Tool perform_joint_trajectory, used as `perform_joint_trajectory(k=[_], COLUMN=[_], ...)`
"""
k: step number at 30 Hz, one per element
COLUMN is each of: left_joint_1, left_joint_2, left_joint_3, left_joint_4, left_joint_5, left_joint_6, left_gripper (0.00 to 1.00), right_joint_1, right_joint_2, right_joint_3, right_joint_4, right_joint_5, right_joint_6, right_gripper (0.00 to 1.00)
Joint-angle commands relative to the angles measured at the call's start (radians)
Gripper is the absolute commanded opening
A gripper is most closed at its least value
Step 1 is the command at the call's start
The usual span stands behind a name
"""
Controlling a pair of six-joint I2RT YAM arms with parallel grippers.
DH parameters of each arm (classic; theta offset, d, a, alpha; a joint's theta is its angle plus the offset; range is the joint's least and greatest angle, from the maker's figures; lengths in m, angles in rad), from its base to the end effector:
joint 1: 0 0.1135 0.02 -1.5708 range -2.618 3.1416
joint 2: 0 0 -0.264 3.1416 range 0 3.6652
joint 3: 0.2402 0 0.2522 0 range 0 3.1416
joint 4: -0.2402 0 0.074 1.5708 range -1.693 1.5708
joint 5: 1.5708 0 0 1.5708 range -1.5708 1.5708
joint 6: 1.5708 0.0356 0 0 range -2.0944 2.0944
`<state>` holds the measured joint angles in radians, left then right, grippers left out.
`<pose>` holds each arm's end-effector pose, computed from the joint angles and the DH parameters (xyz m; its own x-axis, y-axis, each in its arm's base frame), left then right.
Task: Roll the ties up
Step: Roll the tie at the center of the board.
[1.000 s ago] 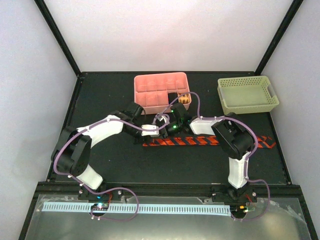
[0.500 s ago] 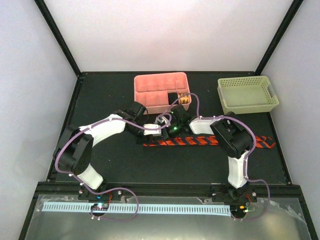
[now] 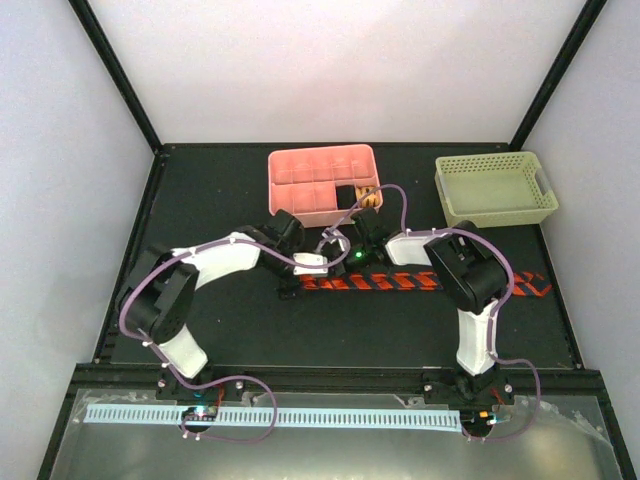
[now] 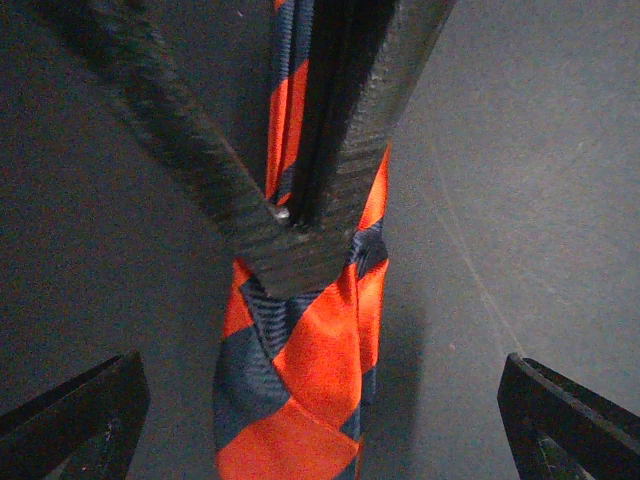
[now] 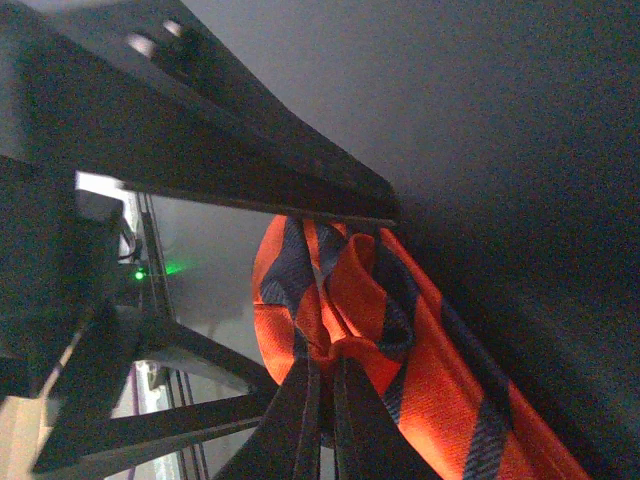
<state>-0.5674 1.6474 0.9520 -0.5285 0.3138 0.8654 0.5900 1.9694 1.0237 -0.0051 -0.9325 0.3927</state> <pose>0.2499 -0.1723 0.1644 -0.0576 0.8954 -0.4414 0.9926 0.0987 0.0706 0.2914 0.2295 0.1158 -0.9001 -0.3282 -0.2867 -0.4057 0.3908 0.8262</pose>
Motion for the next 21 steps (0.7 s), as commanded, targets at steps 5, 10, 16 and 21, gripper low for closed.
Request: perform_joint_trajectory(k=[5,10,16,21], left_joint_1=[-0.056,-0.057,-0.036,-0.007], left_joint_2=[0.135,0.111,0.050,0.038], left_joint_3=[0.081,0.046,-0.028,-0.041], left_joint_4=[-0.007,0.004,0.012,0.032], left_joint_5=[-0.089,-0.110,-0.121,-0.105], left_joint_6=[-0.025,-0.015,0.003,0.004], left_gripper=[0.84,0.53,0.36,0.45], right_joint_1=[-0.018,-0.023,-0.029,-0.027], right_joint_2=[0.021,0.018,0.008,0.018], right_joint_3=[-0.028,-0.037,-0.038,-0.047], right_joint_4=[0.006,-0.001,-0.051,-0.072], right_joint_5=[-0.004,0.001,0.022,0.053], right_joint_6=[-0.021,-0.027,-0.060,-0.089], right_gripper=[0.02,0.02,0.02,0.02])
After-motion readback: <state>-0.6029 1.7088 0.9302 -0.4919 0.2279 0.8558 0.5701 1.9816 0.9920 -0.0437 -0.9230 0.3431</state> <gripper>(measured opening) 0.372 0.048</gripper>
